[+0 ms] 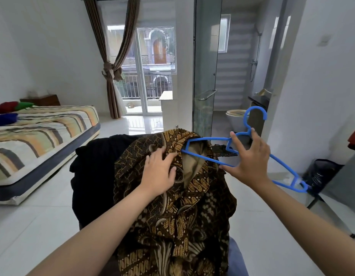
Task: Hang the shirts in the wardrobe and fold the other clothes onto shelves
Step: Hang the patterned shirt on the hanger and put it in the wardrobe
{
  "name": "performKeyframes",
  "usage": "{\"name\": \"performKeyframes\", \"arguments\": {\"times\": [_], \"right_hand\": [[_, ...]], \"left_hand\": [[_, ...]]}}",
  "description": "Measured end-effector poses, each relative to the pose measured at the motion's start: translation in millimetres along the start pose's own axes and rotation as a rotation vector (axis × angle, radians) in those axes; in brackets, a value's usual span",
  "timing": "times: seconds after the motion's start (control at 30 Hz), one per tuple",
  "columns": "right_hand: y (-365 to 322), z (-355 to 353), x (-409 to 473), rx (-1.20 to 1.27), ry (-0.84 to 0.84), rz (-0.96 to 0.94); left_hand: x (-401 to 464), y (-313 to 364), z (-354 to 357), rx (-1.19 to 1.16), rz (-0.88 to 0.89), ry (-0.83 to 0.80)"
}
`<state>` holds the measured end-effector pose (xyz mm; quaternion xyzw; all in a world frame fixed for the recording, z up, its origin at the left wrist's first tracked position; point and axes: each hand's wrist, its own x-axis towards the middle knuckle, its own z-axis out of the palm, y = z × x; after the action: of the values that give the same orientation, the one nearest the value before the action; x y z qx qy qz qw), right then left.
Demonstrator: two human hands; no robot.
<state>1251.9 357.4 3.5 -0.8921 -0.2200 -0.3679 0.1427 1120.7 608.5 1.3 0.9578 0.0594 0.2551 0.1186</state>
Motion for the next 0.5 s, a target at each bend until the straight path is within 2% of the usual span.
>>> {"name": "performKeyframes", "arguments": {"times": [0.13,0.3,0.37,0.5], "right_hand": [[-5.4,-2.8,7.2,0.047,0.023,0.066],[-6.2,-17.7,15.0,0.037,0.084,0.050],[-6.2,-24.9,16.3,0.035,0.118,0.020],[-8.1,-39.4,15.0,0.031,0.140,-0.020]], "left_hand": [[3.0,10.7,3.2,-0.153,0.069,0.029],[4.8,17.3,7.7,-0.101,0.029,-0.007],[5.2,21.2,4.4,-0.110,0.015,0.047],[5.1,30.0,-11.0,-0.146,0.022,0.277]]}}
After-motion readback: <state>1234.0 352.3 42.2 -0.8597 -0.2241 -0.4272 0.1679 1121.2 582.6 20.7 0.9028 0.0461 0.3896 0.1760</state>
